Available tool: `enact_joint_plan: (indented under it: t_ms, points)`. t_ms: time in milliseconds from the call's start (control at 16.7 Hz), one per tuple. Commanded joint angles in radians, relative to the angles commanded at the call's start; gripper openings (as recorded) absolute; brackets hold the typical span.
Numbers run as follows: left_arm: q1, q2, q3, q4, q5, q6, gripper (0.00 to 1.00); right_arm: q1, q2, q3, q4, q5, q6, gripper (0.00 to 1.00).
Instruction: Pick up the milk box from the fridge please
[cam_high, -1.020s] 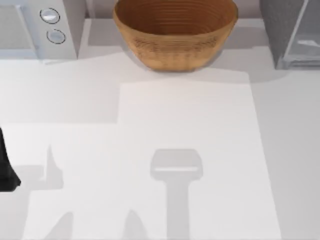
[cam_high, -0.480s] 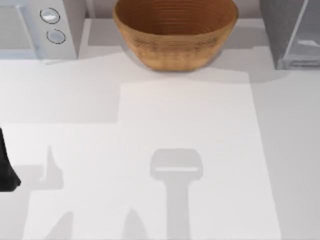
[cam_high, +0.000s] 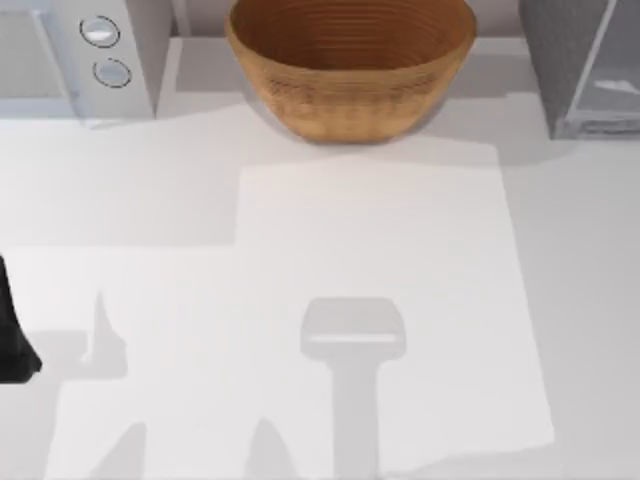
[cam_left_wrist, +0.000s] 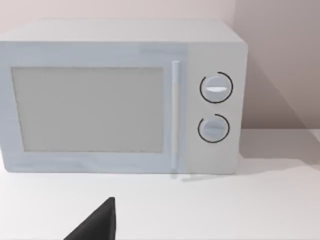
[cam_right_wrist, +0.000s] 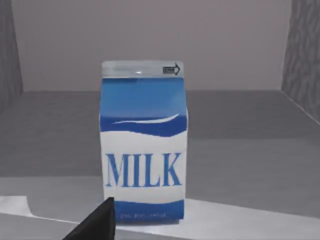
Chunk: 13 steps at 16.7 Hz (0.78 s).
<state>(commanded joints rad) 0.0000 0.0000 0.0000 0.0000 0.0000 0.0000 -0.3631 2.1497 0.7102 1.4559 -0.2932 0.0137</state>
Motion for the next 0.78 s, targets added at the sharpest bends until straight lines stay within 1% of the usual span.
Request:
enact_joint_plan:
  t_ms: [120, 300, 660, 780]
  points:
    - [0.000, 0.000, 0.000, 0.000, 0.000, 0.000, 1.00, 0.058, 0.074, 0.118, -0.050, 0.044, -0.001, 1.00]
    - [0.000, 0.000, 0.000, 0.000, 0.000, 0.000, 1.00, 0.115, 0.135, 0.216, -0.096, 0.085, -0.004, 1.00]
    - [0.000, 0.000, 0.000, 0.000, 0.000, 0.000, 1.00, 0.120, 0.140, 0.230, -0.101, 0.088, -0.004, 1.00]
    - [0.000, 0.000, 0.000, 0.000, 0.000, 0.000, 1.00, 0.125, 0.162, 0.267, -0.124, 0.092, -0.004, 1.00]
